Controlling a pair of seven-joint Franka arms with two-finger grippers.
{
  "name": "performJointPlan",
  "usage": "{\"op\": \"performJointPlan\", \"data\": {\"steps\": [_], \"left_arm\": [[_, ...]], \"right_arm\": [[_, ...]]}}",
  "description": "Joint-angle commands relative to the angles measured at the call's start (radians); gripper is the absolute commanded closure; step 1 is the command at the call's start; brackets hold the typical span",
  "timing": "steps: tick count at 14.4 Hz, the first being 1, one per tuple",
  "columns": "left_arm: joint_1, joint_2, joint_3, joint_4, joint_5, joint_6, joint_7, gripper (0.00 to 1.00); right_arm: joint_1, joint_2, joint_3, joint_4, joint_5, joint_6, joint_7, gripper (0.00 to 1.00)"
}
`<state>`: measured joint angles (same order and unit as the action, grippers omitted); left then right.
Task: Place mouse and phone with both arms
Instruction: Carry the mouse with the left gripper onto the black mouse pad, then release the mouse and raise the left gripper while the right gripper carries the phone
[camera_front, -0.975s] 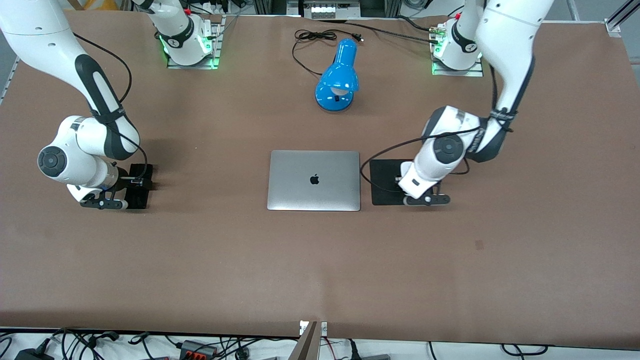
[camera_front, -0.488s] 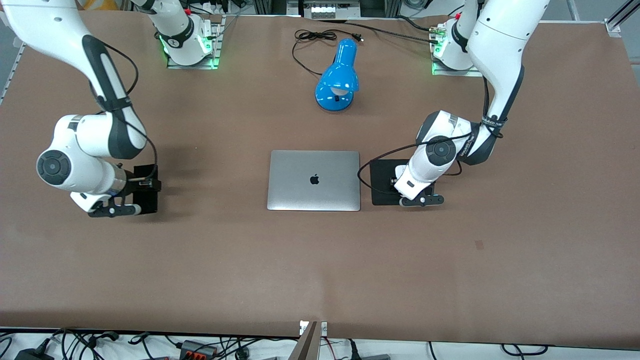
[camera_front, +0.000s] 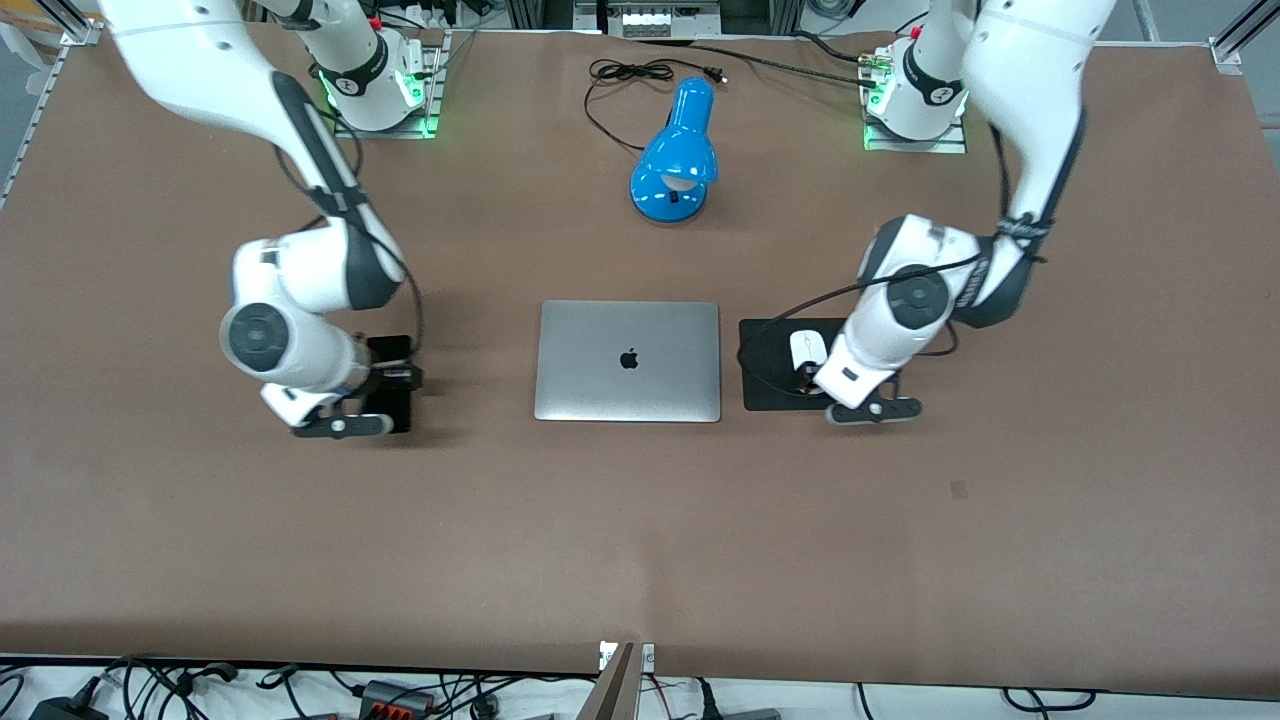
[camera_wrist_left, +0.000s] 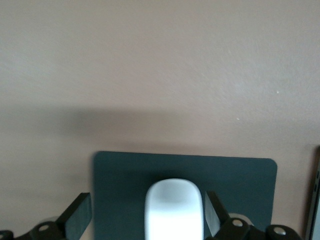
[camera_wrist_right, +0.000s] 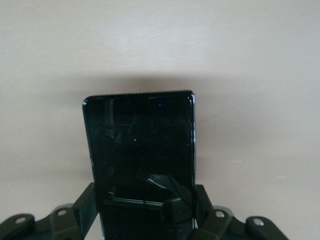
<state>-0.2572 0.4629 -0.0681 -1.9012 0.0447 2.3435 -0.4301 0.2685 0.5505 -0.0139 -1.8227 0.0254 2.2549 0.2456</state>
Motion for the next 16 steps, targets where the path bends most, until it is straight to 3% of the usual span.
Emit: {"op": "performJointPlan", "data": {"steps": [1,5,10,13,16], "left_arm": [[0.029,-0.026,0.002,0.112,0.023,-0.200,0.068,0.00],[0.044,-0.027,0.004,0.255,0.026,-0.423,0.077,0.00],[0.114,-0.033,0.004,0.346,0.106,-0.496,0.250,0.00],[0.194,-0.056,-0.010,0.454,0.089,-0.601,0.373,0.00],[0.203,-0.078,-0.004,0.556,0.087,-0.786,0.406,0.00]], "right_arm": [[0.092,0.026,-0.011,0.023,0.025,0.034,0.141,0.80],[0.191,0.046,-0.011,0.016,0.025,0.052,0.245,0.79],[0.199,0.074,-0.011,0.013,0.027,0.087,0.248,0.78],[0.209,0.083,-0.011,0.013,0.030,0.094,0.256,0.78],[0.210,0.086,-0.009,0.014,0.028,0.100,0.259,0.78]]}}
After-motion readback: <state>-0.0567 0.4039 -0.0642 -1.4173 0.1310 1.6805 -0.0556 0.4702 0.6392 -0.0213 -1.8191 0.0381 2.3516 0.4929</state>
